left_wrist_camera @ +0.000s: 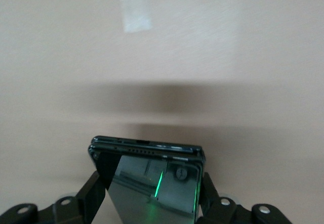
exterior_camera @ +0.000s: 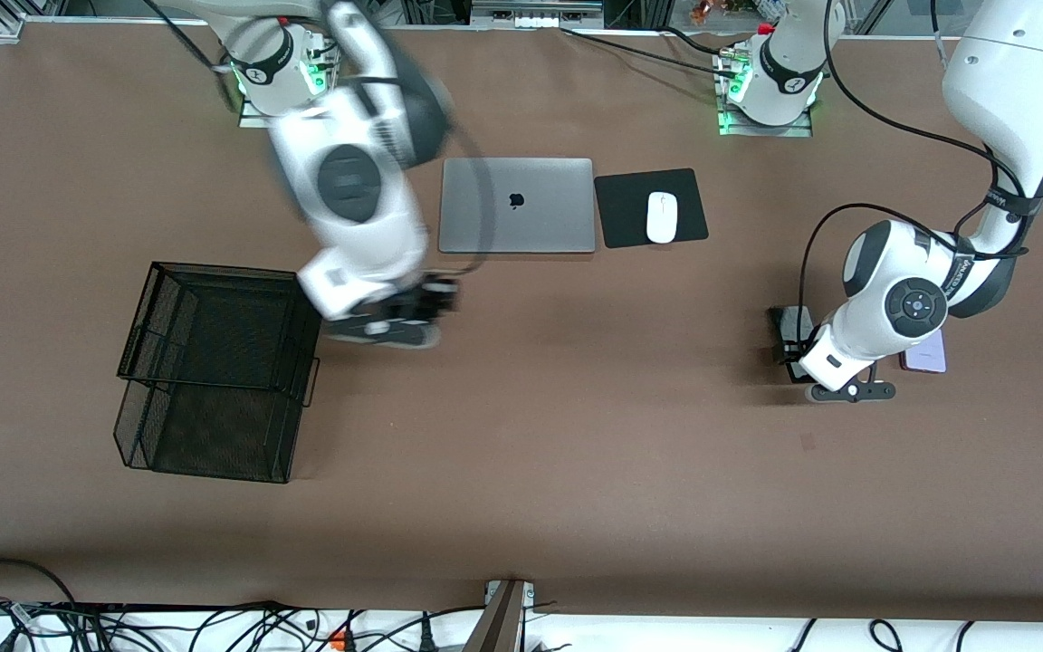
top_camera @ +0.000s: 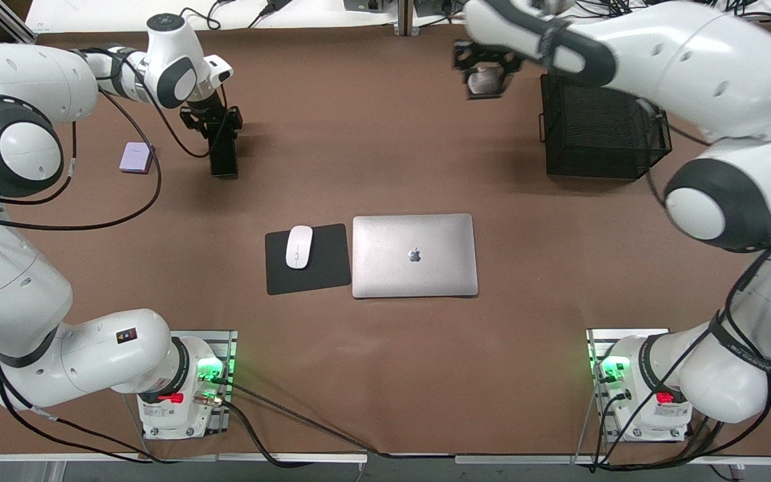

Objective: Place phones with both arms
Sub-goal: 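Carry the flip phone into the basket while the left gripper carries the black phone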

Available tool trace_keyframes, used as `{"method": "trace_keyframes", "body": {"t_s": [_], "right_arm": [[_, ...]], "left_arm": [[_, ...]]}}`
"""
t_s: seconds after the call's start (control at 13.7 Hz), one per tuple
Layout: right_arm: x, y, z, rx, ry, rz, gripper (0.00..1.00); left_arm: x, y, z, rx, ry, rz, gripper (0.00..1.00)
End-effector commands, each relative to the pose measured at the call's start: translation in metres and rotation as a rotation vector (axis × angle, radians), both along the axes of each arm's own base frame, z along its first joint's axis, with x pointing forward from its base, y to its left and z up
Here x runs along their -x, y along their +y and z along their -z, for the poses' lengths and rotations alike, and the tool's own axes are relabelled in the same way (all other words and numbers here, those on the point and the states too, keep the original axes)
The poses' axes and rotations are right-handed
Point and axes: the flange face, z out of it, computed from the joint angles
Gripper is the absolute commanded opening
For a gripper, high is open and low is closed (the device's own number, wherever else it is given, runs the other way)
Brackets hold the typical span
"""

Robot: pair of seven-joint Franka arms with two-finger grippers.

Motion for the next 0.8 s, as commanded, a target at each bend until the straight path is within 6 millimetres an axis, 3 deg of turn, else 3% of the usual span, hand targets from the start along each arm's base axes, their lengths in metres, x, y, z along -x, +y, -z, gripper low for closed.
{"method": "trace_keyframes", "body": {"t_s": [0.0, 0.15, 0.37, 0.51, 0.58, 0.73], "right_arm": [[0.023, -0.109, -0.011, -0.033, 0.032, -0.040, 0.02], [0.021, -0.186, 0.002, -0.031, 0.041, -0.061, 0.02], [0.018, -0.277, 0.035, -0.023, 0.029, -0.098, 0.02], [0.016, -0.301, 0.066, -0.030, 0.030, -0.068, 0.02], [0.013, -0.310, 0.083, -0.021, 0.041, -0.048, 0.02], [0.008, -0.320, 0.105, 0.003, 0.049, -0.041, 0.02]], "left_arm": [[-0.008, -0.047, -0.020, 0.067, 0.001, -0.022, 0.23], [-0.012, -0.105, -0.029, 0.132, 0.000, -0.076, 0.23], [-0.013, -0.111, -0.021, 0.142, 0.013, -0.111, 0.23], [-0.024, -0.126, -0.026, 0.162, -0.002, -0.148, 0.23], [-0.028, -0.147, -0.024, 0.180, -0.003, -0.172, 0.23], [-0.035, -0.216, -0.018, 0.260, 0.011, -0.210, 0.26]]}}
